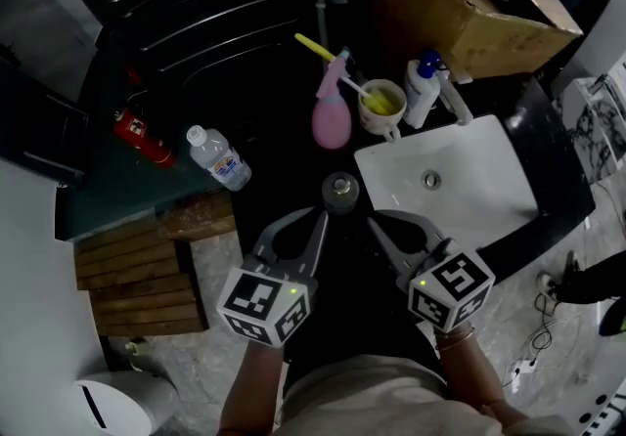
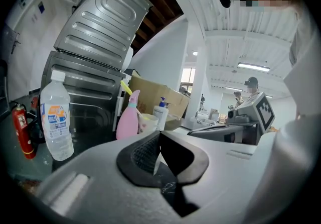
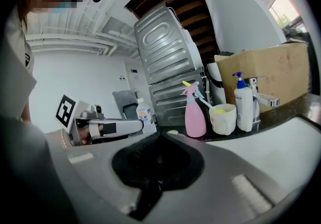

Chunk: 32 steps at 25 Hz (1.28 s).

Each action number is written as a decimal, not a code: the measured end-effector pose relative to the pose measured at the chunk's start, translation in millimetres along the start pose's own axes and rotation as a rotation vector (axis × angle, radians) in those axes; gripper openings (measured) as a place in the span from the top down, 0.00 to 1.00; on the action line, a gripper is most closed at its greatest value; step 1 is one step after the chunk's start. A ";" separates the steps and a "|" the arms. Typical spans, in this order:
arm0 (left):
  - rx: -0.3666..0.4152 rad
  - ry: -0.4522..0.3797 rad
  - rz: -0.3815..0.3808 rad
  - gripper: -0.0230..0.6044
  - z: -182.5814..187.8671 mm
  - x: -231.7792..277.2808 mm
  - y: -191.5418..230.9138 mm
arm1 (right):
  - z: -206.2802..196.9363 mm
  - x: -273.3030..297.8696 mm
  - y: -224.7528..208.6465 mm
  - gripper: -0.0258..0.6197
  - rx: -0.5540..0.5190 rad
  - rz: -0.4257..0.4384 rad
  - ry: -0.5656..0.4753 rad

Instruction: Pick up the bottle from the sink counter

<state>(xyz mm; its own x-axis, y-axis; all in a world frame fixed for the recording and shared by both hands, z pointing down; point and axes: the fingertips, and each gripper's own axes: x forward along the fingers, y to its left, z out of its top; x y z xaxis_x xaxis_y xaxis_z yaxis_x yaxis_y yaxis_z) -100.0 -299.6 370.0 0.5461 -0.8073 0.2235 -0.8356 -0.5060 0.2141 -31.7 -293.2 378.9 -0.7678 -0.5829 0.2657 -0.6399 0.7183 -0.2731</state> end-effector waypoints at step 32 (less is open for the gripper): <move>0.002 0.226 0.025 0.74 -81.1 48.4 23.5 | -26.6 19.6 -70.2 0.96 0.088 0.010 0.033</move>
<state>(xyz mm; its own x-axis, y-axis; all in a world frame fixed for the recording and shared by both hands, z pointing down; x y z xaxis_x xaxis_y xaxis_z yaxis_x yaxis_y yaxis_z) -88.4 -325.9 463.0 0.5247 -0.7313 0.4357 -0.8489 -0.4877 0.2037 -1.0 -345.0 427.9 -0.7736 -0.5619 0.2929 -0.6336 0.6870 -0.3558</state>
